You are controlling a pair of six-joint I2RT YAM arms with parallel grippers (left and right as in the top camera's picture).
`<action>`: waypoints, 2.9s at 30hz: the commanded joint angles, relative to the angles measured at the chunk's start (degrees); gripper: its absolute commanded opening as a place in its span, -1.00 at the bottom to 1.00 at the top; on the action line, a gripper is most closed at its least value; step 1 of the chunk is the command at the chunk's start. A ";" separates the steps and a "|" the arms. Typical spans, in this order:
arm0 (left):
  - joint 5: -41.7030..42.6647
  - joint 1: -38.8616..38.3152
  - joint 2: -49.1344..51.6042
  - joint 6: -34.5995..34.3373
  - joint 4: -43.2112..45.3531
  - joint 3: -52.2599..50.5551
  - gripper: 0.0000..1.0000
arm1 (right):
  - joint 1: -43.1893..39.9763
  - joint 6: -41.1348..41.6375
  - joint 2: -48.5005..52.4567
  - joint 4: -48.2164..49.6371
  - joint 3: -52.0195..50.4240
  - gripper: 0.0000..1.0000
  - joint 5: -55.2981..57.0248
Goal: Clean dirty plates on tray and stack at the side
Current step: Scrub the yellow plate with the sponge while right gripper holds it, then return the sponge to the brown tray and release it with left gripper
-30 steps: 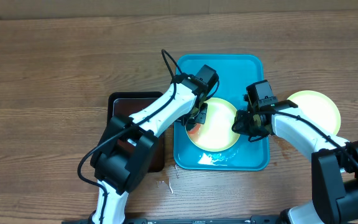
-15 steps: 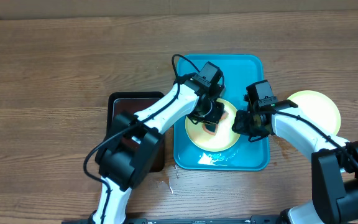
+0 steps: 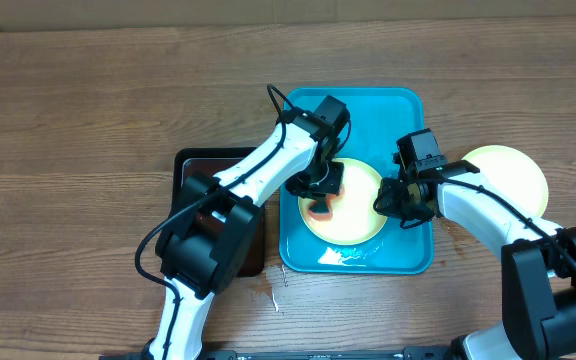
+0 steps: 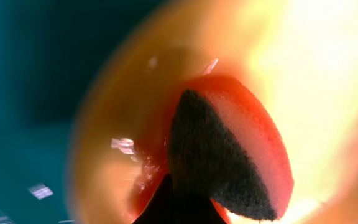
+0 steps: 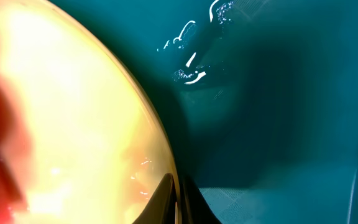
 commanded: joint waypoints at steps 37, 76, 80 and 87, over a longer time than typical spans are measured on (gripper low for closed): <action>-1.33 -2.93 1.84 -7.23 -6.71 1.05 -0.92 | 0.26 -0.24 0.92 -1.05 -0.37 -0.92 2.01; -13.68 18.36 -19.71 -3.98 -25.16 5.35 -0.92 | 0.26 -0.24 0.92 -1.77 -0.37 -0.92 2.03; -12.83 20.92 -19.71 -4.02 -17.40 -6.47 -0.92 | 0.26 -0.24 0.92 -1.75 -0.37 -0.92 2.03; -12.61 20.96 -19.71 -6.03 -1.64 -25.07 -0.91 | 0.26 -0.24 0.92 -2.19 -0.37 -0.92 2.03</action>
